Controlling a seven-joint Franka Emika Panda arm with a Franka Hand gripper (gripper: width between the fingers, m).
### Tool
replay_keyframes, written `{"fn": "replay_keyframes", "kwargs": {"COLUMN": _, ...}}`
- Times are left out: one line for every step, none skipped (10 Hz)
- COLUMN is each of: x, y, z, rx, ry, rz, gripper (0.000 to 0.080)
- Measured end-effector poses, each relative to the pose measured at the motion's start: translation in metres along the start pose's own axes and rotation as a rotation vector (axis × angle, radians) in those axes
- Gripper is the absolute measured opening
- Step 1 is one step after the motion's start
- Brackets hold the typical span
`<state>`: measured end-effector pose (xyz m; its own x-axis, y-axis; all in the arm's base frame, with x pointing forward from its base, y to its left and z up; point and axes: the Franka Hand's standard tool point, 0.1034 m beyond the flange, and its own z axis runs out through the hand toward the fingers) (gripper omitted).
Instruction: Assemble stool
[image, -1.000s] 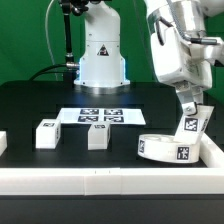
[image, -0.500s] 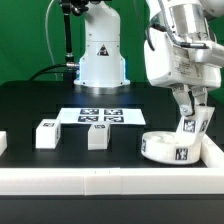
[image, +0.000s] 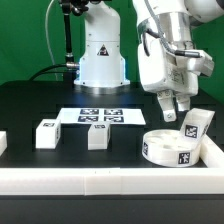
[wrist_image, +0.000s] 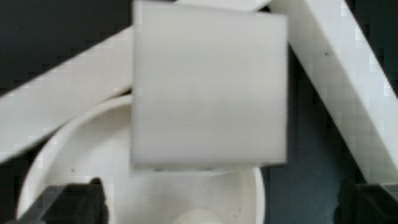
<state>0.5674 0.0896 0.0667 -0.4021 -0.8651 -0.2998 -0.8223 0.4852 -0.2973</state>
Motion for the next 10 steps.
{"fn": "replay_keyframes", "kwargs": {"x": -0.001, "y": 0.0, "z": 0.0, "rx": 0.0, "ry": 0.0, "rz": -0.076, "gripper": 0.0648}}
{"fn": "replay_keyframes", "kwargs": {"x": -0.002, "y": -0.001, "z": 0.0, "rx": 0.001, "ry": -0.001, "rz": -0.142, "gripper": 0.0648}}
{"fn": "replay_keyframes", "kwargs": {"x": -0.001, "y": -0.002, "z": 0.001, "rx": 0.0, "ry": 0.003, "rz": -0.241, "gripper": 0.0649}}
{"fn": "replay_keyframes", "kwargs": {"x": 0.004, "y": -0.003, "z": 0.003, "rx": -0.009, "ry": 0.016, "rz": -0.442, "gripper": 0.0649}}
{"fn": "replay_keyframes", "kwargs": {"x": 0.011, "y": -0.008, "z": 0.003, "rx": -0.013, "ry": 0.027, "rz": -0.57, "gripper": 0.0649}}
{"fn": "replay_keyframes", "kwargs": {"x": 0.015, "y": -0.014, "z": 0.003, "rx": -0.012, "ry": 0.033, "rz": -0.66, "gripper": 0.0649}}
{"fn": "replay_keyframes", "kwargs": {"x": 0.016, "y": -0.018, "z": 0.003, "rx": -0.019, "ry": 0.031, "rz": -0.776, "gripper": 0.0649}}
{"fn": "replay_keyframes", "kwargs": {"x": 0.016, "y": -0.021, "z": 0.003, "rx": -0.018, "ry": 0.034, "rz": -0.85, "gripper": 0.0649}}
{"fn": "replay_keyframes", "kwargs": {"x": 0.014, "y": -0.021, "z": 0.003, "rx": -0.018, "ry": 0.033, "rz": -0.893, "gripper": 0.0649}}
{"fn": "replay_keyframes", "kwargs": {"x": 0.013, "y": -0.021, "z": 0.003, "rx": -0.019, "ry": 0.033, "rz": -0.93, "gripper": 0.0649}}
